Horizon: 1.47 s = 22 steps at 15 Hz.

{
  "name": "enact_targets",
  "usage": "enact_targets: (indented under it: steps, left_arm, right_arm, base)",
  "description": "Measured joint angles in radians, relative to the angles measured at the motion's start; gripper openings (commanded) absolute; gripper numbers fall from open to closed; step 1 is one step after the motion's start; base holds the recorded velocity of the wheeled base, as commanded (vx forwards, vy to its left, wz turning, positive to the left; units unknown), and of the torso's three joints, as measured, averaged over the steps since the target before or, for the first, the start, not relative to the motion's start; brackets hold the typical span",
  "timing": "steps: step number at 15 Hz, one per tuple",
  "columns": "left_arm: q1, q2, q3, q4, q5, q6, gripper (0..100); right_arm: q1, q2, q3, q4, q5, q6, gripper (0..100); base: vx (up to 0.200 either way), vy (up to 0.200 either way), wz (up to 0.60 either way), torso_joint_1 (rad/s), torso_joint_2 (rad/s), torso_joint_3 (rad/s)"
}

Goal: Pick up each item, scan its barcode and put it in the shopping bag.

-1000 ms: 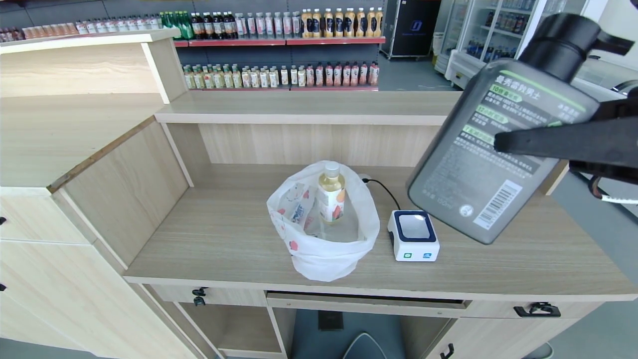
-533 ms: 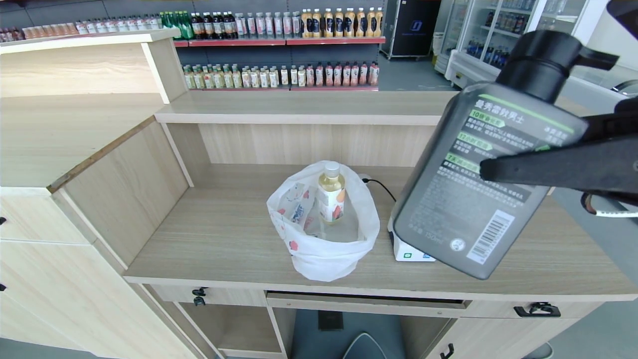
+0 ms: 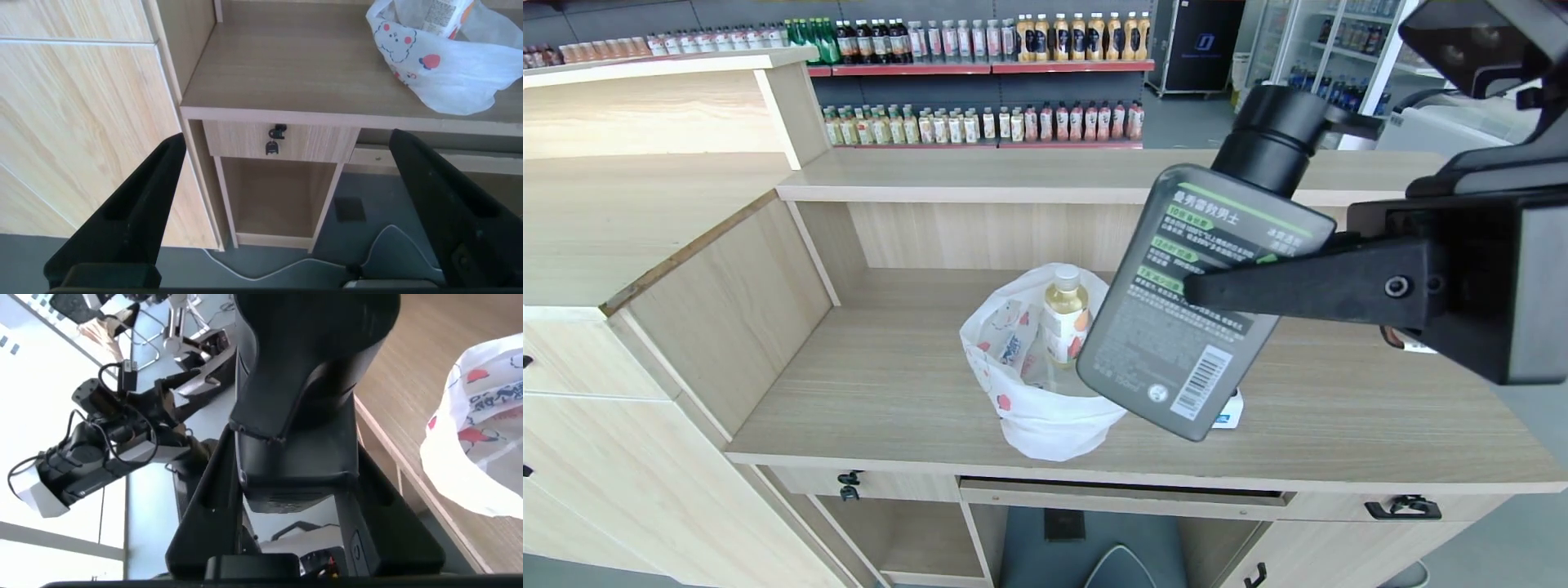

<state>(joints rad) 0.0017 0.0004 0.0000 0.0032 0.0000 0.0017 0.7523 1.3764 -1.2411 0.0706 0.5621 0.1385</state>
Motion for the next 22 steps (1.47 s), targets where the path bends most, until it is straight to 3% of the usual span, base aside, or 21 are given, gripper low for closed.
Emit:
enact_targets:
  steps: [3,22]
  left_arm:
    - [-0.001,0.000,0.000,0.000,0.000,0.000,100]
    - [-0.001,0.000,0.000,0.000,0.000,0.000,100]
  right_arm:
    - [0.066,0.026,-0.029,0.005,-0.094,0.063,0]
    - [0.053,0.030,-0.001,0.036,-0.101,0.025,0]
  base:
    - [0.000,0.000,0.00,0.000,0.00,0.000]
    - [0.000,0.000,0.00,0.000,0.00,0.000]
